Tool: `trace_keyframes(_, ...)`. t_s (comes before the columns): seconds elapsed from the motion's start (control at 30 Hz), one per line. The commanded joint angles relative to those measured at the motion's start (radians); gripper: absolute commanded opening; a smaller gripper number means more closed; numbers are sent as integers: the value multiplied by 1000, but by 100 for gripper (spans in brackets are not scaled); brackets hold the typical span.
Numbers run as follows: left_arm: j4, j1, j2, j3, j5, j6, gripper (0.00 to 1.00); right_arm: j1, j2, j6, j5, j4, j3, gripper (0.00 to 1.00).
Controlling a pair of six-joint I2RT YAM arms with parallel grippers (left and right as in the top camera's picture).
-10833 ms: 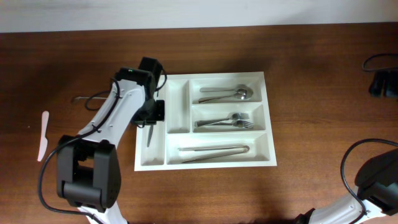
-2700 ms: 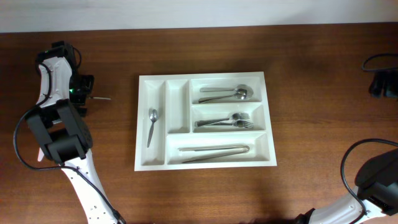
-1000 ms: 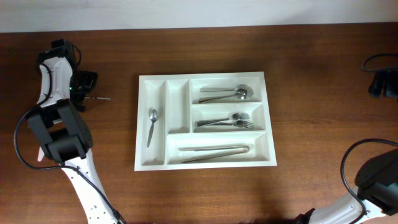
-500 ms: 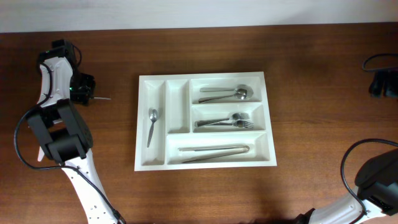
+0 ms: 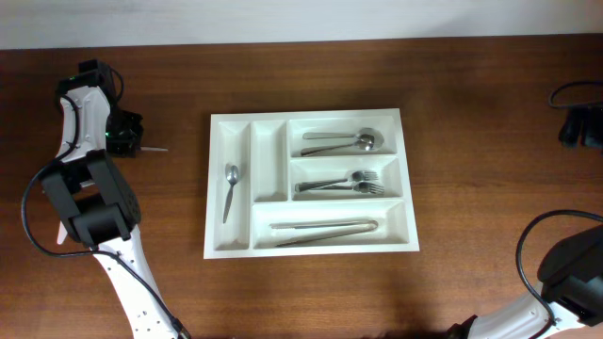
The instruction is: Pack container
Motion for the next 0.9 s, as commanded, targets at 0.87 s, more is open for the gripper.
trace_keyframes(0.87,-12,2,57,82,0,202,2,-6,-2,8,2,0,0,99)
